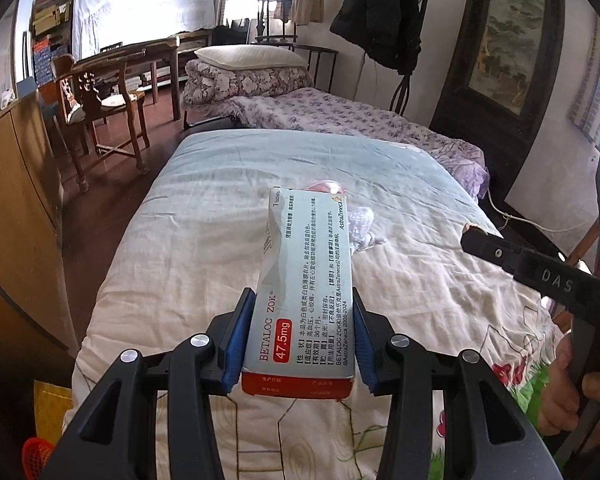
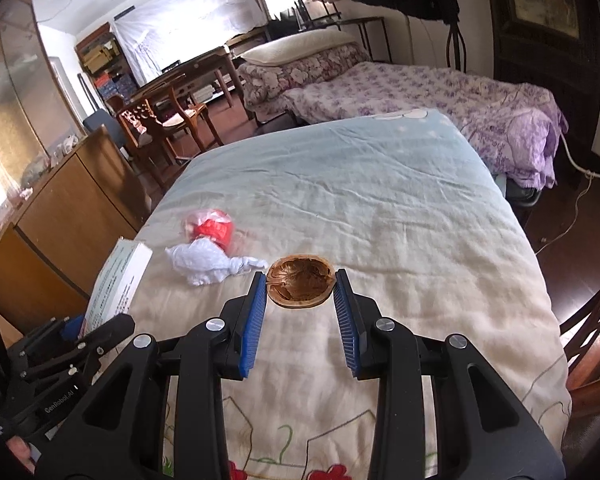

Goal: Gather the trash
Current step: 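Lift the medicine box with the left tool while the right tool lifts the walnut shell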

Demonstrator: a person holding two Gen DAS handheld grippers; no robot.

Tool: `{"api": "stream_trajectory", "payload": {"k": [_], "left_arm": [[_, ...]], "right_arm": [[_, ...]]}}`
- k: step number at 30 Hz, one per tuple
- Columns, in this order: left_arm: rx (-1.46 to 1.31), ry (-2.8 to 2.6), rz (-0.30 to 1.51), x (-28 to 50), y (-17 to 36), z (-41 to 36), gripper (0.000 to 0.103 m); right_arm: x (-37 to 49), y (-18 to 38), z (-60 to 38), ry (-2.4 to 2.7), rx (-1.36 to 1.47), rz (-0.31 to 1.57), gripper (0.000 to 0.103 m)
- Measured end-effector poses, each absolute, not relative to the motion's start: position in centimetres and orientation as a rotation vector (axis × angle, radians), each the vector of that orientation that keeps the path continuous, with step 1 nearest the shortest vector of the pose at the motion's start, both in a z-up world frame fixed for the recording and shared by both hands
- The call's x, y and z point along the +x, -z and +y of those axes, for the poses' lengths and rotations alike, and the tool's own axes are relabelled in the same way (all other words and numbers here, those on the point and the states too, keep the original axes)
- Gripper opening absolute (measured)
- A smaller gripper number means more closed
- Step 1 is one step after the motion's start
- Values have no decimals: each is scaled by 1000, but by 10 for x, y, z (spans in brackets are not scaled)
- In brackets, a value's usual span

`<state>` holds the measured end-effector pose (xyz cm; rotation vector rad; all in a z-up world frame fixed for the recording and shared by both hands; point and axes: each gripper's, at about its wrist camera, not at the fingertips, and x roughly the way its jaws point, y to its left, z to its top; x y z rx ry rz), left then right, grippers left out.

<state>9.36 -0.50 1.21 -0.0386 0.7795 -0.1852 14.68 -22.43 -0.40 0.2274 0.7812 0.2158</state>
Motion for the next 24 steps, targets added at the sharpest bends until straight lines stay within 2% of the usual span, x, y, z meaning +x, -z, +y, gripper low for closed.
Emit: {"api": "stream_trajectory", "payload": {"k": [12,18,24], "left_arm": [[-135,195,797,43,-11,14,45],[-121,165,757,2,-33,27,45],[-105,165,669,-37,-70,36,46]], "right_arm": [[88,22,-228,-259,304,801,35],[63,26,-231,-279,346,798,35],[28,2,-229,-301,332,740,35]]}}
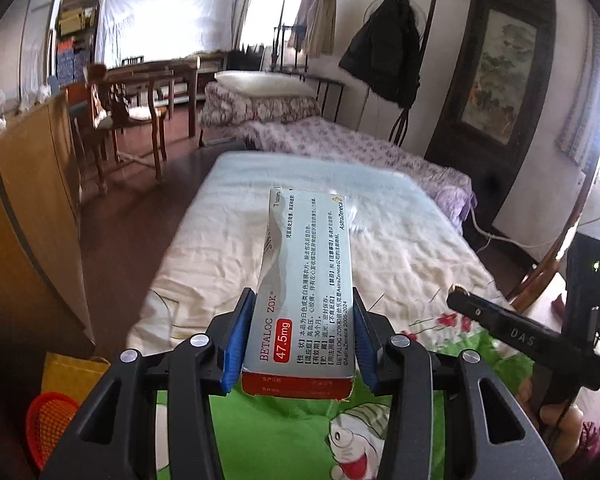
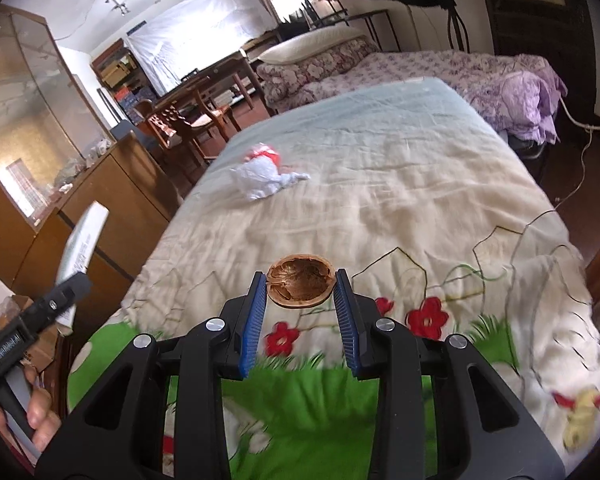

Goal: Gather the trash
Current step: 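Lift the medicine box with the left tool while the right tool lifts the walnut shell, then carry the box and walnut shell over the red wastebasket and open both tools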

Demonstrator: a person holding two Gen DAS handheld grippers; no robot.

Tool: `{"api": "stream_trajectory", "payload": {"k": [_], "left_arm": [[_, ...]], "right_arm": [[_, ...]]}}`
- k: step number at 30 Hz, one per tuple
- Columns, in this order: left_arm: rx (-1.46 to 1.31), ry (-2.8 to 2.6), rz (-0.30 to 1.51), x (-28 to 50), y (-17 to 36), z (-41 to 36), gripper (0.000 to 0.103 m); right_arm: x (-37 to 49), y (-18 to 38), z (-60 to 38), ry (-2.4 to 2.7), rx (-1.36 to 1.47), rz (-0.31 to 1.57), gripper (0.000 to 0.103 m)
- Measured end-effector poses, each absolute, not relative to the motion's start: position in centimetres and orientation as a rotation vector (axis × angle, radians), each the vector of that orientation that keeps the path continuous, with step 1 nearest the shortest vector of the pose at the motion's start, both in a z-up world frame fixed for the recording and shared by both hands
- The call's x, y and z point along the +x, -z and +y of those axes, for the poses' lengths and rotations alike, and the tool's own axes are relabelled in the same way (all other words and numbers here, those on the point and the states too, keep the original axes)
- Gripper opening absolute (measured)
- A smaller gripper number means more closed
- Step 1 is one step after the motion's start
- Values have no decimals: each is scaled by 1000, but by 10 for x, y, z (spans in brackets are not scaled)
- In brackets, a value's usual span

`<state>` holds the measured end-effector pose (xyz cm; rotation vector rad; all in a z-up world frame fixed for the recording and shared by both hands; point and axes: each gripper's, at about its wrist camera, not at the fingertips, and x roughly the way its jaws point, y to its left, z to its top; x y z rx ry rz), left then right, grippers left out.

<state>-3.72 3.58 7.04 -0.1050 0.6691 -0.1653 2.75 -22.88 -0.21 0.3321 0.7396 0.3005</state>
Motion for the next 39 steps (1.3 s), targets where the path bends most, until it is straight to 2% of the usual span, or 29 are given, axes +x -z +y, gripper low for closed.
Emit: {"api": "stream_trajectory", "payload": {"k": [14,23,30,37,38,39], "left_arm": [[-92,155,447,-133,-146,50,46],[-129,27,434,-165,-143,120,46],[-223,-150,514,-174,-95,216,46],[-341,-351,721,-175,6,317,48],[-362,-367,760,-177,22,328,51],[-375,-384,782,-180,31,336,65]], "right_arm": [[-64,-96,-202,-418,273,476,35],[-77,-123,-141,-594,192,462,35],[-69,-111,-67,-688,112,554,35],[-55,-75,22,-773,-1,686,35],[-55,-71,34,-784,-16,700,35],[-54,-64,53,-806,-42,723,35]]}}
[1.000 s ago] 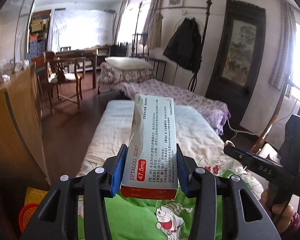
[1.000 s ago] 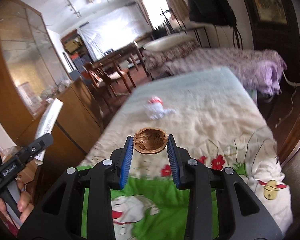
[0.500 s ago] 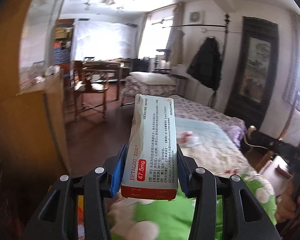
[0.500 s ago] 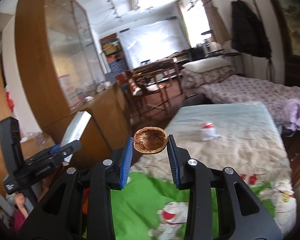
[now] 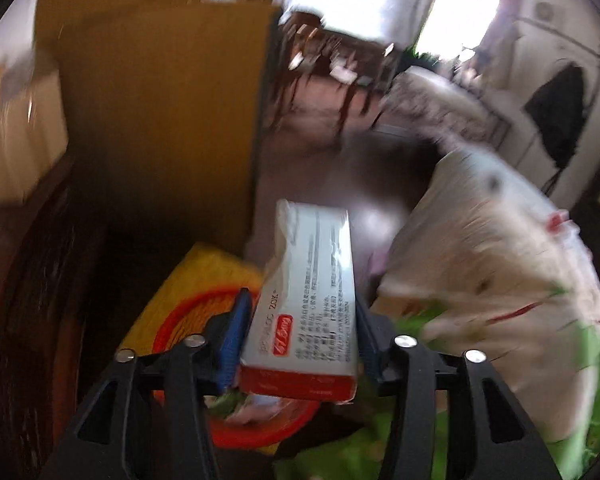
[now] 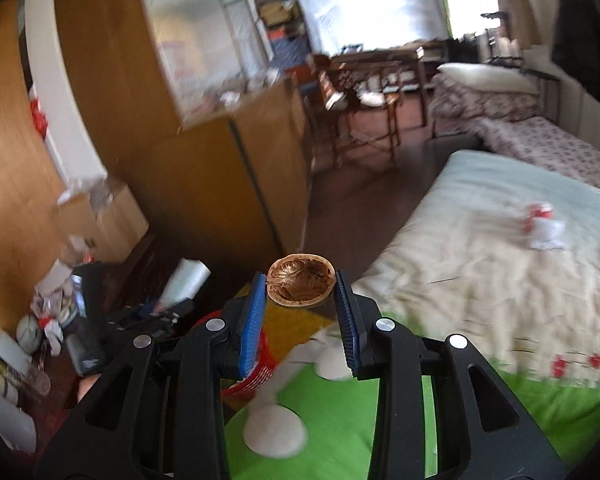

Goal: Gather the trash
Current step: 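Carry the box and walnut shell over the red wastebasket and open both tools, then move both tools back over the bed toward the plastic bag and cup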

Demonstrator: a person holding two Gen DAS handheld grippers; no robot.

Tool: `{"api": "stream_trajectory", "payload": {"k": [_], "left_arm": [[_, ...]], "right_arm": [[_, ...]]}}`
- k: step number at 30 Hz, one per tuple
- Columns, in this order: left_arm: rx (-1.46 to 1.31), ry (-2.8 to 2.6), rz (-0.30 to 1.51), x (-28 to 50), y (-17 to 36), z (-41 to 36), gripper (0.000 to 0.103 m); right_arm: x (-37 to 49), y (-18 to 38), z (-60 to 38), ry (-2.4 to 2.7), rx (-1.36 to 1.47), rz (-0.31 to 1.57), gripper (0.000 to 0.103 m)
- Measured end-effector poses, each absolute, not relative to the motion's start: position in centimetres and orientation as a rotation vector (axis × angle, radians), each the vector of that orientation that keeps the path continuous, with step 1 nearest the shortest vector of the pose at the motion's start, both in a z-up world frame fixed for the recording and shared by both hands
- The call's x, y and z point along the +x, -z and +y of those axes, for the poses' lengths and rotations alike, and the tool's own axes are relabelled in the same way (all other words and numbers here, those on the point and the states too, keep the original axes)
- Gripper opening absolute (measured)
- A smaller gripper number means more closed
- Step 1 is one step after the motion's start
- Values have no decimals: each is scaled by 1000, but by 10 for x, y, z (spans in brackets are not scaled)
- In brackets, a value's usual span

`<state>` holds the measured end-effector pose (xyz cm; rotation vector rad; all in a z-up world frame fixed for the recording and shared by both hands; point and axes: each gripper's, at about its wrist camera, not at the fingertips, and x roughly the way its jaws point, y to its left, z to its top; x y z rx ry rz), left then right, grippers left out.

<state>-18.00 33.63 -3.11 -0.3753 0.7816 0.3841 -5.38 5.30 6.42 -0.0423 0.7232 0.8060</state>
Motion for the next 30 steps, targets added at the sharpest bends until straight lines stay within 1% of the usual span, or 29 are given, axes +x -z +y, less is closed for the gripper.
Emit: {"api": "stream_trajectory", "payload": {"k": [1,3,6,13,16,17,18,19,20,25,30], "left_arm": [[-396,-418,798,-185,42,346,78],[-449,-453,792,-199,55,364,85],[-500,-522,784,-216,63,386,89],[-593,-672,769,-255,75,432,91],[-598,-704,768,-263,78,441,91],[-599,-710,767,-263,80,443,91],[-601,-713,768,-264,81,444,91],[-602,-711,771,-265,81,445,91],[-601,-709,773,-265,83,442,91],[-606,-691,775,-254,87,442,91],[-600,-677,749,-253,71,437,91]], "right_arm": [[-53,-60,64,-818,-56,735,35],[-52,-50,96,-856,-95,769,35],[-54,-38,133,-907,-135,815,35],[-67,7,224,-1059,-248,941,36],[-75,21,251,-1136,-277,985,37],[-77,24,259,-1156,-278,999,45],[-76,24,258,-1158,-275,1001,58],[-76,24,259,-1159,-264,995,63],[-76,23,258,-1161,-256,988,65],[-67,16,244,-1116,-215,964,65],[-56,3,223,-1079,-162,937,65]]}}
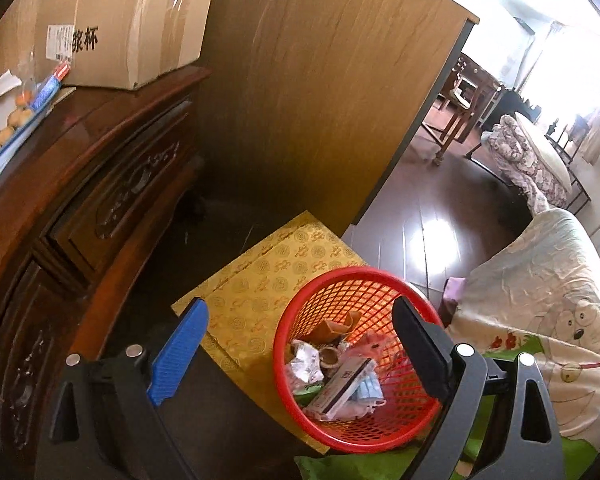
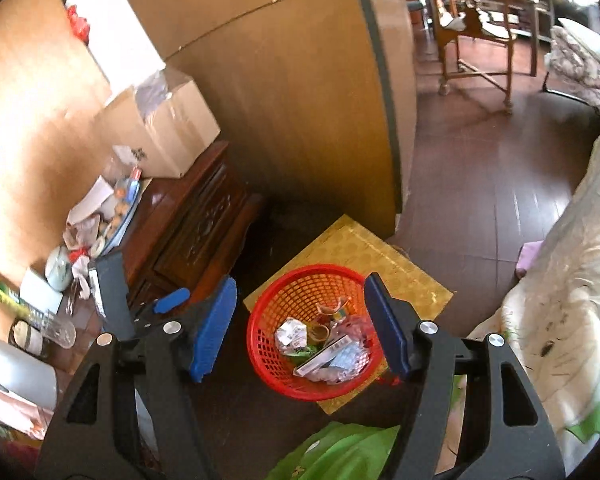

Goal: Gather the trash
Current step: 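Move both tools back over the bed toward the plastic bag and cup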

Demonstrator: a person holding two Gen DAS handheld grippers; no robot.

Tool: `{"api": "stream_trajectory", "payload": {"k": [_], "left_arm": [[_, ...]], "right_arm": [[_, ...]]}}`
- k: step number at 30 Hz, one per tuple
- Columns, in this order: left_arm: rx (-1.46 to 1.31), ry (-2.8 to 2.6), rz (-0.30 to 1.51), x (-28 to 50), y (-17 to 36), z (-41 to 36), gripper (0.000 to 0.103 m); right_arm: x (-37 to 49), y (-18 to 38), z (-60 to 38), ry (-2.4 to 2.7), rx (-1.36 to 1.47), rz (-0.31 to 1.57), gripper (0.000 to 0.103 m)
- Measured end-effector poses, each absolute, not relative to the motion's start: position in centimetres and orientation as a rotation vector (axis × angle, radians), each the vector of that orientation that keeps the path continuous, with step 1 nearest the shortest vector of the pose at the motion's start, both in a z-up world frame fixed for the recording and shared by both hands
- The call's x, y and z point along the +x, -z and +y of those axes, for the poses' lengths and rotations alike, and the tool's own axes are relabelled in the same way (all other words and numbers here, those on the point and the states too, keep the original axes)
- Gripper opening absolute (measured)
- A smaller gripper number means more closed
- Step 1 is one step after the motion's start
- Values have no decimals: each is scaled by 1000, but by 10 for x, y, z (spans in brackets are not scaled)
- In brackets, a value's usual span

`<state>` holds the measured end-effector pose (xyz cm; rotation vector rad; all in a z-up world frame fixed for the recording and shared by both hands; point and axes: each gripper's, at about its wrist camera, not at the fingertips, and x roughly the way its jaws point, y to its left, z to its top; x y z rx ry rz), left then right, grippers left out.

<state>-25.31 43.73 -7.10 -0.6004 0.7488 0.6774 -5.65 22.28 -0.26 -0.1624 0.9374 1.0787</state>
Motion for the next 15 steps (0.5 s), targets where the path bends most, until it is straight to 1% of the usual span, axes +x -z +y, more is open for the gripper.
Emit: {"api": "stream_trajectory", "payload": {"k": [6,15], "left_arm": [[-541,-649,696,-251,33,419,91],[-379,-541,612,-244,-41,347,93]], "right_arm": [[-50,-24,175,-1019,-79,873,65],[-62,-81,64,-915,55,696,67]]}}
